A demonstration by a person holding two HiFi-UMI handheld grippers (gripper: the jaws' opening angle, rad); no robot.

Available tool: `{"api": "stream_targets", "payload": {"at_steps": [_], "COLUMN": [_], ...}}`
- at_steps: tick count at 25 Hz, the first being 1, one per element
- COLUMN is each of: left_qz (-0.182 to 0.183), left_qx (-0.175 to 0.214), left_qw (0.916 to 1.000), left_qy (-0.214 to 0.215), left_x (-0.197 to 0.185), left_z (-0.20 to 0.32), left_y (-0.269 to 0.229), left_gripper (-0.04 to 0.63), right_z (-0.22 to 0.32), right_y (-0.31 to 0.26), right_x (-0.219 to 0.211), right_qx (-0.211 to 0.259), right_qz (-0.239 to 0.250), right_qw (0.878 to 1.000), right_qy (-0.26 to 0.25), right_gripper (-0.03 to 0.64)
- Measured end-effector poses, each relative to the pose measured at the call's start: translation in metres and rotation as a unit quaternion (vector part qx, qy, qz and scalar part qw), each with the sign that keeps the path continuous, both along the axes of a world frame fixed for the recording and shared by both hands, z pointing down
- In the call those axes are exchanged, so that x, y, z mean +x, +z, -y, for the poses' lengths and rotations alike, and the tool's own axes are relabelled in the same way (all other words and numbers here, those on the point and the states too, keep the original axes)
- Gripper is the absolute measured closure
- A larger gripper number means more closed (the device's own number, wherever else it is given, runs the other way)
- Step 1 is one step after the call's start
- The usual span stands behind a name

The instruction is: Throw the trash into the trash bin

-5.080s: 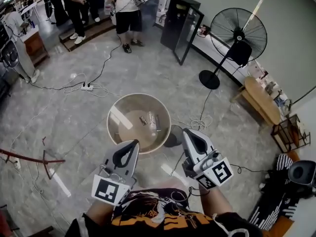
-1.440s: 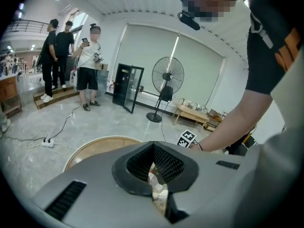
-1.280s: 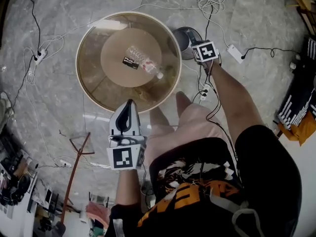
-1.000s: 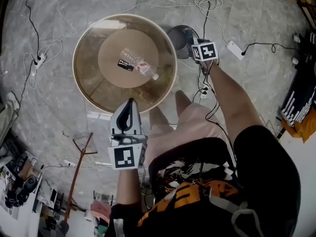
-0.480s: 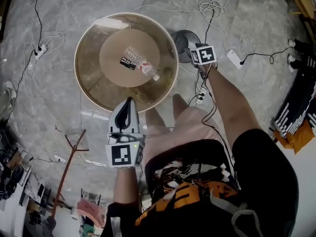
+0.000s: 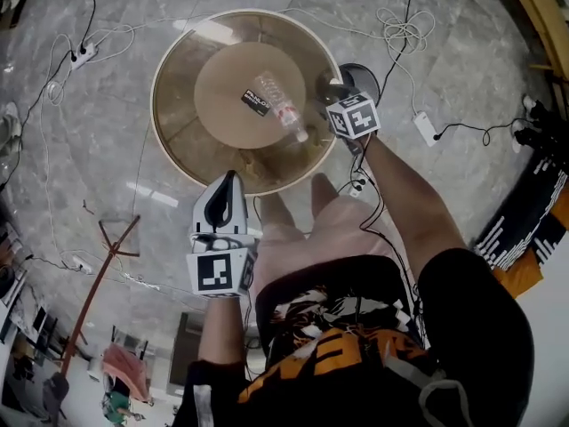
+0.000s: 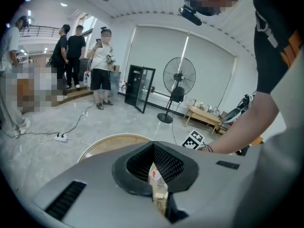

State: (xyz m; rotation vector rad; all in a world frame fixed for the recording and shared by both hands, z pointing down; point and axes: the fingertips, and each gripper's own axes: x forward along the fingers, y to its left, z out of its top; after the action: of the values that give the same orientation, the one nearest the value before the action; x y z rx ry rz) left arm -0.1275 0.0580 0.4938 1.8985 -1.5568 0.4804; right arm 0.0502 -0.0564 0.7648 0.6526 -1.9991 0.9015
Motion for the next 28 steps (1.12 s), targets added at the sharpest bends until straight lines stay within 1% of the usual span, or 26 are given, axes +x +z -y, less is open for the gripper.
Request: {"api": "stream_targets", "payload": {"at_steps": [2, 5, 9, 10, 11, 13, 16, 18, 22, 23, 24, 26, 27, 28], "left_qz": [-0.005, -0.004, -0.023, -0.022, -0.017, -0.009, -0.009, 0.002, 0.005, 0.004, 0.002, -0.002, -0.005, -0.009], "left_qx": [0.006, 0.025, 0.01, 0.007, 0.003, -0.003, -0.013, -0.026, -0.022, -0.024, -0.028, -0.036, -0.036, -0.03], "left_qw": [0.9999, 0.9996, 0.9981, 0.9979, 0.9982, 0.9982, 0.9966, 0.9964, 0.9971, 0.997, 0.9969, 0.997, 0.997, 0.9972], "left_qy": [-0.014, -0.011, -0.057, -0.06, -0.058, -0.059, -0.081, -0.081, -0.073, -0.073, -0.073, -0.069, -0.068, -0.067], "left_x": [-0.012, -0.027, -0.053, -0.06, -0.067, -0.082, -0.102, -0.115, -0.128, -0.129, -0.128, -0.122, -0.117, -0.112], "left_z": [0.0, -0.003, -0.012, -0.018, -0.024, -0.032, -0.036, -0.042, -0.05, -0.05, -0.048, -0.045, -0.041, -0.036], "left_y": [-0.001, -0.001, 0.003, 0.005, 0.007, 0.011, 0.015, 0.021, 0.027, 0.028, 0.029, 0.026, 0.023, 0.019], "left_gripper": [0.572, 0.572, 0.572, 0.572, 0.572, 0.572, 0.572, 0.572, 0.572, 0.572, 0.572, 0.572, 0.572, 0.572], "right_z": [-0.014, -0.026, -0.032, -0.033, -0.035, -0.037, -0.039, -0.039, -0.047, -0.05, -0.055, -0.067, -0.07, -0.069], "right_y": [0.002, 0.012, 0.028, 0.032, 0.036, 0.046, 0.064, 0.074, 0.091, 0.092, 0.092, 0.087, 0.085, 0.084], "right_x": [-0.028, -0.063, -0.096, -0.102, -0.106, -0.112, -0.113, -0.111, -0.114, -0.117, -0.126, -0.145, -0.147, -0.143], "right_qx": [-0.009, -0.025, -0.039, -0.04, -0.041, -0.043, -0.053, -0.063, -0.073, -0.075, -0.084, -0.112, -0.121, -0.124], "right_qz": [-0.001, -0.011, -0.037, -0.046, -0.057, -0.082, -0.115, -0.128, -0.149, -0.146, -0.13, -0.081, -0.07, -0.071], "right_qw": [1.0, 0.999, 0.997, 0.997, 0.996, 0.994, 0.989, 0.987, 0.983, 0.983, 0.985, 0.988, 0.988, 0.988], "right_qy": [-0.03, -0.045, -0.046, -0.048, -0.05, -0.058, -0.07, -0.074, -0.078, -0.077, -0.073, -0.062, -0.058, -0.055], "right_gripper": [0.371, 0.37, 0.355, 0.335, 0.307, 0.281, 0.275, 0.264, 0.245, 0.245, 0.245, 0.25, 0.252, 0.253]}}
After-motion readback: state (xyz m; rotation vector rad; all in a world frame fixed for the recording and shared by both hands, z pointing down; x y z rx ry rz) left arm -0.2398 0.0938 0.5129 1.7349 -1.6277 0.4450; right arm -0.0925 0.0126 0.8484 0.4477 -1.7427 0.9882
